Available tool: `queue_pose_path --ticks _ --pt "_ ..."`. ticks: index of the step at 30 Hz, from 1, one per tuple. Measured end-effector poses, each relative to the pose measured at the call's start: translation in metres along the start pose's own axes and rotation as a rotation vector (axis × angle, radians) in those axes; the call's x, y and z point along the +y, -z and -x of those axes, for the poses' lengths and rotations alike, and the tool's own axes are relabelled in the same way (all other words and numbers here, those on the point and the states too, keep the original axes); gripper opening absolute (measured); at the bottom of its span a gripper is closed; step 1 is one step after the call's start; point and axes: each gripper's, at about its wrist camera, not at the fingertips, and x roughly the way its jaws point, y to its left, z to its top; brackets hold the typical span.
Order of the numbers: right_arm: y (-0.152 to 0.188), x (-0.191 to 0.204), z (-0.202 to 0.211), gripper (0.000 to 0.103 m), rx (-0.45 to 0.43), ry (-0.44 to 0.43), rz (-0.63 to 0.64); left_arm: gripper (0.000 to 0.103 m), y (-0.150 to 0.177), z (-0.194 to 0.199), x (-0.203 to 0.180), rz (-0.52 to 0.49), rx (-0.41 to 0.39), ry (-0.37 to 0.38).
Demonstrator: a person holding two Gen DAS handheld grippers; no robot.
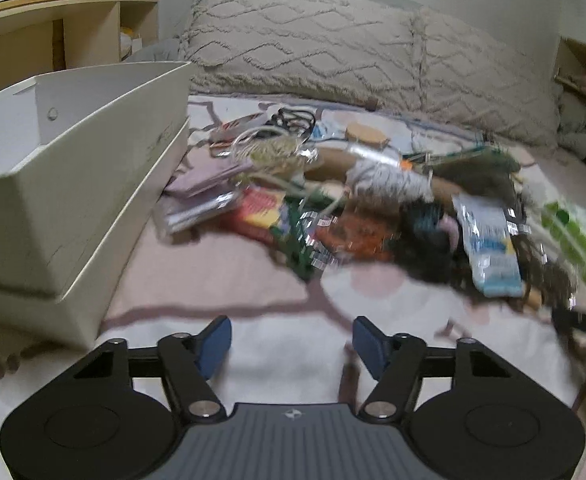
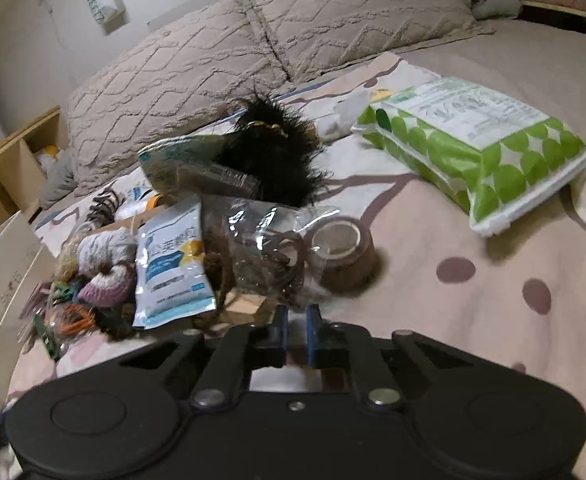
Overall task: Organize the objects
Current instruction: 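Move the right tool toward the brown tape roll and bags while the left tool hovers over the bed, then grasp a green clothespin with the left gripper while the right gripper approaches the clear bag of brown cords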
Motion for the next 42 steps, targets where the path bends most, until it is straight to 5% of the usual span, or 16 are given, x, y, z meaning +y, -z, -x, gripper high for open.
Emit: queue_pose_path --ticks 13,18,22,26,31,42 --pt "0.036 0.018 0.039 0.003 0.186 -0.172 0.048 0.048 -0.026 -0.051 0.004 0.088 -0.006 0.006" --pt "0.054 0.040 0.050 0.003 0.263 -0.256 0.080 0.018 -0.028 -0.056 0.007 0.105 -0.005 0.005" --pt "0.065 0.060 0.059 0.003 0.285 -0.295 0.150 0.017 -0.025 -0.050 0.011 0.109 0.002 0.003" --pt "0.066 0.068 0.066 0.005 0.299 -0.290 0.192 0.017 -0.016 -0.038 0.014 0.086 0.018 0.016" --pt "0.063 0.072 0.078 0.025 0.318 -0.258 0.228 0.017 -0.002 -0.019 0.014 0.040 0.034 0.035" --pt "0.046 0.076 0.115 0.026 0.303 -0.144 0.273 0.017 0.023 0.011 0.019 0.029 0.046 0.099"
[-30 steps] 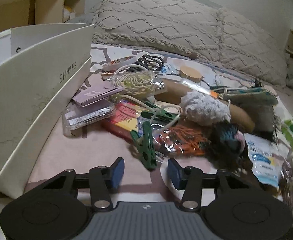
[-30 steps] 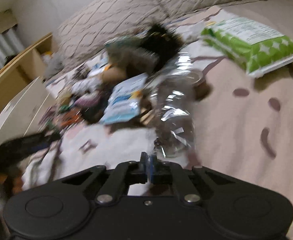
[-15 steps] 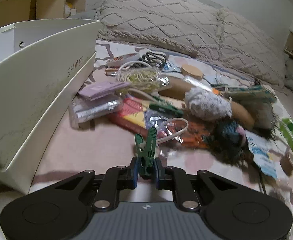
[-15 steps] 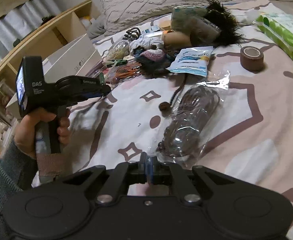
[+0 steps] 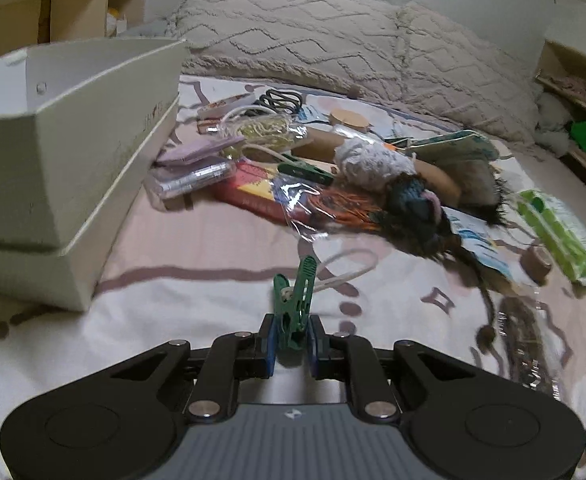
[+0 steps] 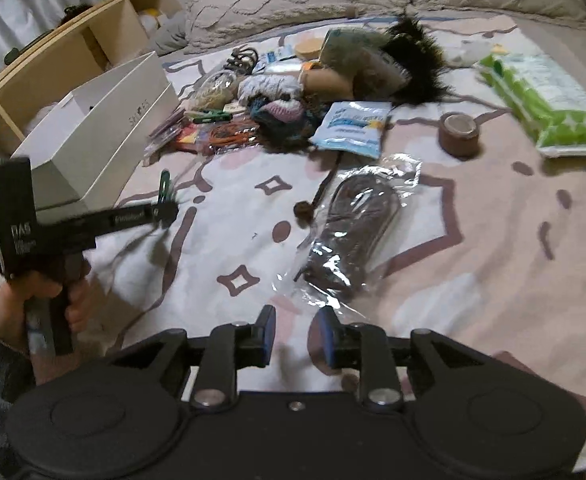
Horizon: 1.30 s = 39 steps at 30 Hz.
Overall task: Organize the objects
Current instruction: 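Grasp a green clothespin with the left gripper while the right gripper approaches the clear bag of brown cords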
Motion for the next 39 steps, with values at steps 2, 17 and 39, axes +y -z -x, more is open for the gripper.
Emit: queue_pose_path --ticks 2,17,39 --pt "-0.006 0.005 0.009 0.026 -0.036 0.005 0.016 0.017 0.002 0.002 0.001 0.017 0.015 0.025" --pt "-0.019 0.002 -0.066 0.017 -0.028 0.229 0.074 0.017 0.002 0.006 0.002 0.031 0.033 0.077" --pt "-0.026 0.019 -0.088 0.085 -0.038 0.453 0.065 0.017 0.006 0.004 -0.002 0.006 0.043 0.081"
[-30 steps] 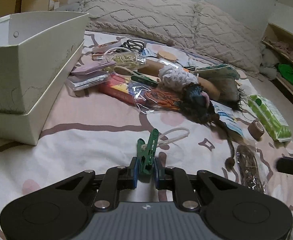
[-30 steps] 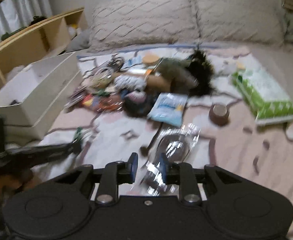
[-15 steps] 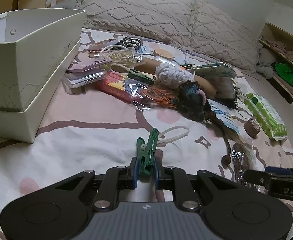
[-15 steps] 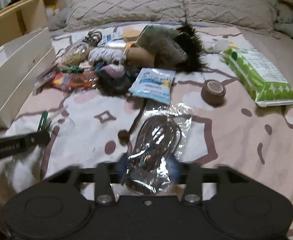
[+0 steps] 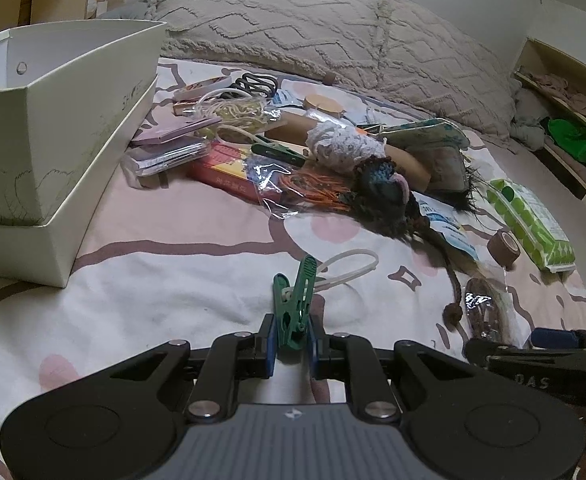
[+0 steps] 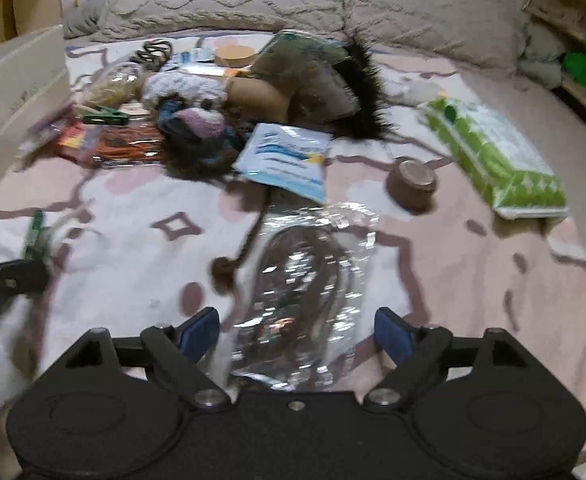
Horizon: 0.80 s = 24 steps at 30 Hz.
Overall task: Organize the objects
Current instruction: 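Grasp a green clothespin with the left gripper while the right gripper approaches the clear bag of brown cords, then grasp the clear bag of brown cords with the right gripper and lift it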
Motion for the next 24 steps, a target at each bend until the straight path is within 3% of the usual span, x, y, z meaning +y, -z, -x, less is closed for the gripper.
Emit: queue_pose_path --ticks 3,5,7,8,10,13,24 --pt "0.001 -0.018 -0.004 0.085 0.039 -0.047 -0.057 0.017 -0.001 -0.002 0.002 0.013 0.002 0.005" --pt "0.003 -0.027 -0.005 0.079 0.051 -0.093 -0.089 0.017 -0.001 -0.004 0.003 0.025 0.002 0.013" --pt "0.005 -0.031 -0.004 0.061 0.044 -0.124 -0.088 0.017 0.000 -0.005 0.003 0.026 0.002 0.013" --pt "0.006 -0.031 -0.002 0.060 0.038 -0.130 -0.084 0.017 0.000 -0.005 0.003 0.026 0.000 0.013" --pt "0.007 -0.030 0.002 0.047 0.026 -0.143 -0.072 0.017 0.000 -0.005 0.002 0.026 -0.001 0.012" --pt "0.008 -0.029 0.008 0.042 0.016 -0.163 -0.064 0.017 0.000 -0.005 0.001 0.019 -0.002 0.008" --pt "0.005 -0.012 0.034 0.040 -0.023 -0.297 -0.041 0.017 -0.004 0.005 0.000 0.008 -0.021 0.003"
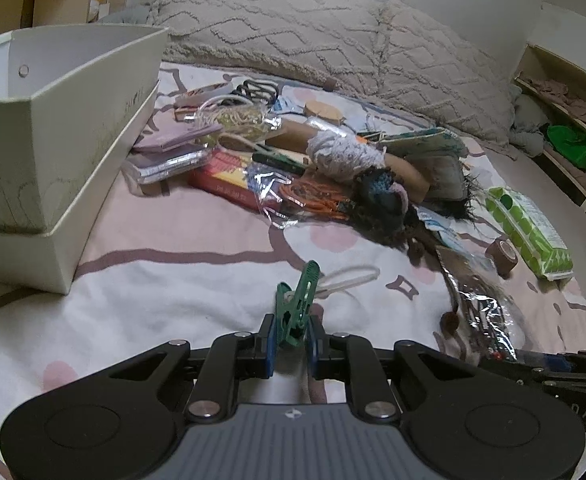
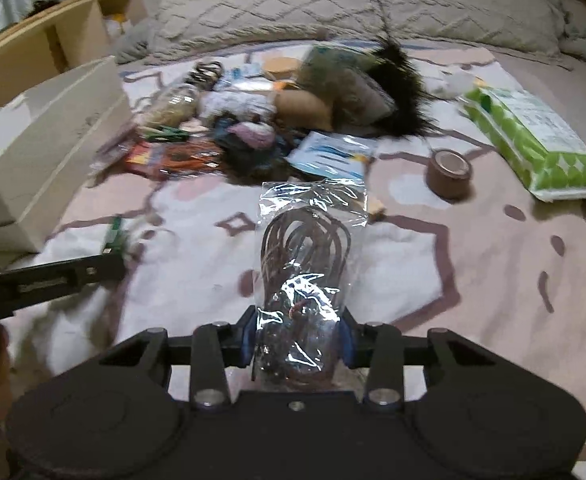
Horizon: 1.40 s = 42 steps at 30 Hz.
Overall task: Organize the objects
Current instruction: 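Grasp the clear bag of brown cords with the right gripper and lift it, then carry the clothespin and cord bag over the white box with both tools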
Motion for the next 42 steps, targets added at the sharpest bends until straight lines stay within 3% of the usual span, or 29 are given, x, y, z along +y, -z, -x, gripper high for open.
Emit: queue_pose_path --ticks 9,26,34,42 --pt "-0.013 0.020 0.013 0.040 -0.054 -0.076 0.036 0.017 -0.011 0.014 -0.004 -0.021 -0.047 -0.006" --pt "-0.064 0.041 0.031 0.040 -0.153 -0.162 0.108 0.017 -0.063 0.063 0.006 -0.024 -0.226 -0.067" --pt "-0.106 0.071 0.042 0.040 -0.221 -0.228 0.164 0.017 -0.095 0.085 0.026 -0.005 -0.298 -0.110" --pt "-0.140 0.108 0.039 0.040 -0.229 -0.289 0.212 0.017 -0.124 0.105 0.061 0.004 -0.326 -0.187"
